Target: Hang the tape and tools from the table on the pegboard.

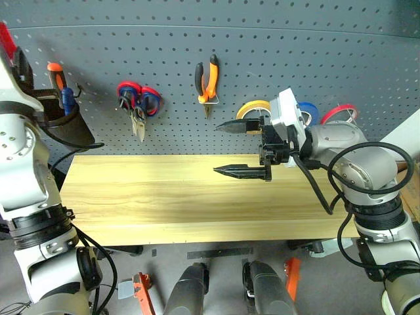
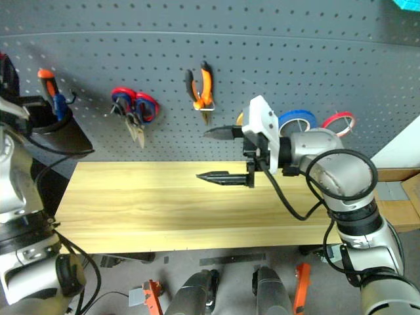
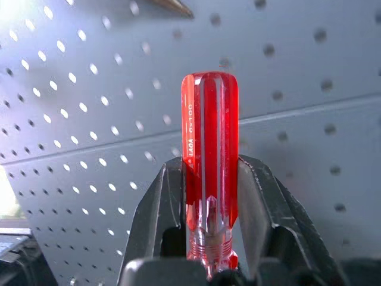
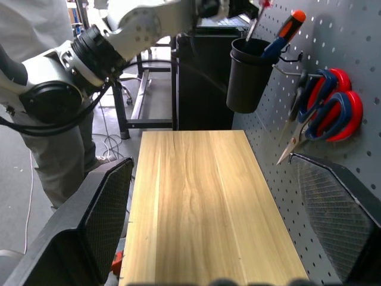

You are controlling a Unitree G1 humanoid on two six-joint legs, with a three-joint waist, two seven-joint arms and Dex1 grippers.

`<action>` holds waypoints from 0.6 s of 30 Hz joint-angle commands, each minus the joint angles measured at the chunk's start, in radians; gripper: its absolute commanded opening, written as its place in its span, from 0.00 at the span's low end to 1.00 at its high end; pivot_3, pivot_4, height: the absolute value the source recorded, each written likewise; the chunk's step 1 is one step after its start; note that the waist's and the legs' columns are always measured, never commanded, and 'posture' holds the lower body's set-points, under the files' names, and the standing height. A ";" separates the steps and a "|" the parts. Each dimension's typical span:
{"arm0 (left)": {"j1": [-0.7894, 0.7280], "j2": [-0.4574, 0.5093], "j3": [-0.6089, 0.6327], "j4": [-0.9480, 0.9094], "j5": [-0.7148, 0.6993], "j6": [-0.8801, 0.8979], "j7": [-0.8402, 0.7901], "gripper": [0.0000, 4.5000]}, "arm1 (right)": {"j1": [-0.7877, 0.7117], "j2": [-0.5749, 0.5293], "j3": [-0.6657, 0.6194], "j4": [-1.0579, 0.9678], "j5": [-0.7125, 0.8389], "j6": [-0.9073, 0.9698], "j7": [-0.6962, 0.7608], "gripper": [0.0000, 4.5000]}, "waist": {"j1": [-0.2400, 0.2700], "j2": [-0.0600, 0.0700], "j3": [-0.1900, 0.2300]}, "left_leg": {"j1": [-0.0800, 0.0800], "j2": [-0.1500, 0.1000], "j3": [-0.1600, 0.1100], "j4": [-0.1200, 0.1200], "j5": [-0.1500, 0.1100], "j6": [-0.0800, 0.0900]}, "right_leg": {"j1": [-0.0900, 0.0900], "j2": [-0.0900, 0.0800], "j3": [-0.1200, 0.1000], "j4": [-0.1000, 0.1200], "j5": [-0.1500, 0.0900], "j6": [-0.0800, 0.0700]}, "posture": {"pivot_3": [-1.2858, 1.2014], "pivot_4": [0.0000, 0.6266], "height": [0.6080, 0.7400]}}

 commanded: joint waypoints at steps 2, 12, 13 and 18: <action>0.005 -0.010 0.015 -0.010 -0.002 -0.046 0.031 0.18 | -0.013 -0.001 -0.023 -0.038 0.010 0.000 -0.005 1.00 | 0.000 0.000 0.000 | 0.000 0.000 0.000 0.000 0.000 0.000 | 0.000 0.000 0.000 0.001 0.000 0.000 | 0.49 0.30 1.00; 0.017 -0.054 0.058 -0.078 -0.038 -0.010 0.110 0.87 | -0.007 -0.016 -0.025 -0.040 0.005 0.009 -0.001 1.00 | -0.002 -0.001 -0.003 | 0.000 0.000 0.001 0.001 0.000 0.000 | -0.001 0.000 0.001 0.003 0.000 0.000 | 0.48 0.29 1.00; 0.009 -0.059 0.063 -0.087 -0.050 0.003 0.118 0.94 | -0.006 -0.018 -0.026 -0.040 0.005 0.009 -0.001 1.00 | -0.002 -0.001 -0.004 | 0.000 0.000 0.001 0.001 0.000 0.000 | -0.001 0.000 0.001 0.003 0.000 0.000 | 0.48 0.29 1.00; -0.063 -0.066 -0.030 -0.171 -0.094 0.071 0.074 0.99 | -0.001 -0.028 -0.035 -0.036 0.008 0.013 -0.003 1.00 | 0.000 -0.004 -0.006 | 0.000 0.000 0.001 0.001 0.000 0.000 | -0.001 0.000 0.000 0.003 0.000 0.000 | 0.48 0.28 1.00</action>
